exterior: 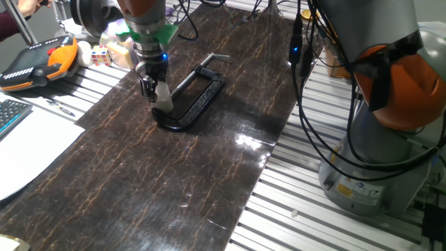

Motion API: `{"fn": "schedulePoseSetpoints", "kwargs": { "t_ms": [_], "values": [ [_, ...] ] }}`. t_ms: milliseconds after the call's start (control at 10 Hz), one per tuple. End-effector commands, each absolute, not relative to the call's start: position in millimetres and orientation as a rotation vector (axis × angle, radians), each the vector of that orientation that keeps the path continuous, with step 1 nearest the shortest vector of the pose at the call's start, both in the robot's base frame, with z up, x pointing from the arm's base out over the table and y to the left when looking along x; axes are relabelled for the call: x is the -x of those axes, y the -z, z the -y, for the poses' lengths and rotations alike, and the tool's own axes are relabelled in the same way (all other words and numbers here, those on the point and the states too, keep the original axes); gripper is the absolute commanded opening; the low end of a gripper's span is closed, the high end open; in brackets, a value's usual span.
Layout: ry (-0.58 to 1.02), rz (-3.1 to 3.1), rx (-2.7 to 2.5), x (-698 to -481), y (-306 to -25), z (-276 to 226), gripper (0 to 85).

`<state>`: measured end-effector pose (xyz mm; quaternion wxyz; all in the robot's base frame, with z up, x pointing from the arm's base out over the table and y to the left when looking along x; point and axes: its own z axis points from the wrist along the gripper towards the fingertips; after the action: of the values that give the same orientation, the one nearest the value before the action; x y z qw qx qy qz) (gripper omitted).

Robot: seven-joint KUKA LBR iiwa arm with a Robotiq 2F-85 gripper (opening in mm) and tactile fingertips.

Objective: Screw the lid onto the jar

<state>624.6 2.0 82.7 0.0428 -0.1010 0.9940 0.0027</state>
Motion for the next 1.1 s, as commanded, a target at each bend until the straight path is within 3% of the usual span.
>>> {"fn": "schedulePoseSetpoints", "kwargs": {
  "t_ms": [0, 300, 1000],
  "values": [
    [-0.008, -3.040, 0.309, -624.2, -82.8, -1.7, 85.0],
    [-0.003, -3.039, 0.309, -623.1, -82.3, -1.3, 84.3],
    [0.009, -3.039, 0.314, -622.3, -81.8, -0.5, 73.0]
  ]
}}
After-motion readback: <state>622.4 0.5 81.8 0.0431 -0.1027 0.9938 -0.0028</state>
